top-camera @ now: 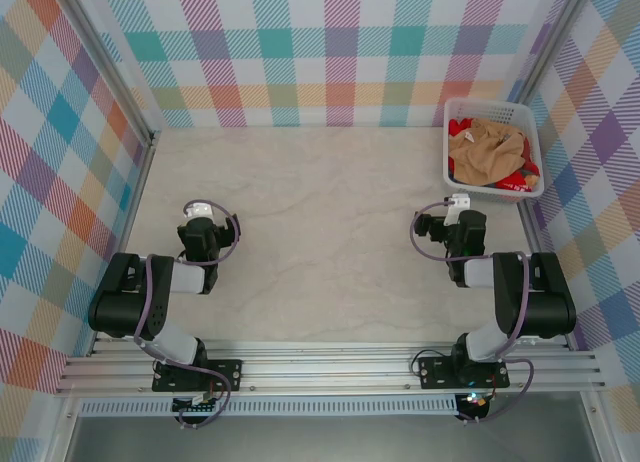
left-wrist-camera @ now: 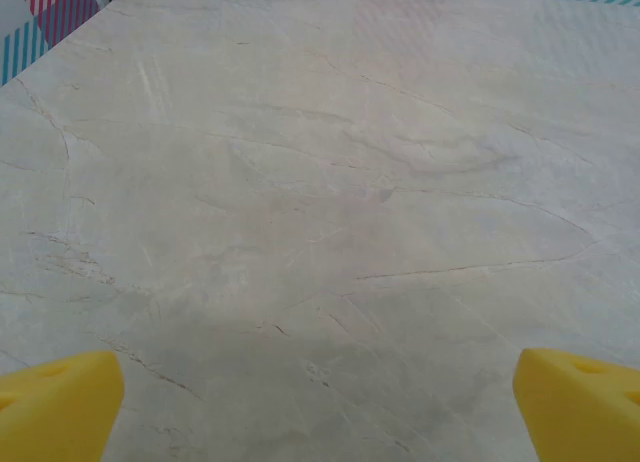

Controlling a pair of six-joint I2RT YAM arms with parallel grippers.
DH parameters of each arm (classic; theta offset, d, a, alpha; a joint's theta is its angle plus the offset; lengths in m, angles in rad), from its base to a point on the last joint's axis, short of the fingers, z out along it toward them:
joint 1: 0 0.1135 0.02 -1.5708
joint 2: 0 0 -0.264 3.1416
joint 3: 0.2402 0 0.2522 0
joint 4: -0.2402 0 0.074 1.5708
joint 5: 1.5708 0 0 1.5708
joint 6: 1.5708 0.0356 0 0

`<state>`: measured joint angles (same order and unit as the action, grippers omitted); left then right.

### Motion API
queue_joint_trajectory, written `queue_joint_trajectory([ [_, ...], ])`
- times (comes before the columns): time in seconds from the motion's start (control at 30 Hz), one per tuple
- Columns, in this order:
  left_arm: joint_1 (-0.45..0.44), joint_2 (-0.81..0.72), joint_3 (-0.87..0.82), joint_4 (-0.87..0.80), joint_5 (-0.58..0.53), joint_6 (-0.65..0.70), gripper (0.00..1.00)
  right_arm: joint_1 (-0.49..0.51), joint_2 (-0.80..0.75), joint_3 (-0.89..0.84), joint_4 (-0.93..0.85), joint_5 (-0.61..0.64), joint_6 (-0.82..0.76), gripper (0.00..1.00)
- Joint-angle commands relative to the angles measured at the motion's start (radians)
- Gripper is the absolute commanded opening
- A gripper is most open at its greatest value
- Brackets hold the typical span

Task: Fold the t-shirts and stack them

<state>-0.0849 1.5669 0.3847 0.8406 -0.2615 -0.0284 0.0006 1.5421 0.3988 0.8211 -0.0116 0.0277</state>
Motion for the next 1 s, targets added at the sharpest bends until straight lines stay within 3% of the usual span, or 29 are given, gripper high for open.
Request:
queue_joint_trajectory([
  [0.0,-0.004,-0.004,0.013,0.008,0.013,0.018,1.00,0.004,-0.007,0.011,0.013,0.001,-0.015,1.00],
  [0.77,-0.004,-0.041,0.001,0.006,-0.015,0.009,1.00,0.010,-0.047,-0.016,0.040,0.035,-0.011,1.00],
  [0.9,-0.085,-0.281,0.048,-0.215,-0.197,0.032,1.00,0.105,-0.362,0.073,-0.302,0.249,0.003,1.00],
  [0.97,-0.136,-0.385,0.080,-0.202,-0.227,0.070,1.00,0.121,-0.476,0.247,-0.565,0.263,0.173,1.00],
])
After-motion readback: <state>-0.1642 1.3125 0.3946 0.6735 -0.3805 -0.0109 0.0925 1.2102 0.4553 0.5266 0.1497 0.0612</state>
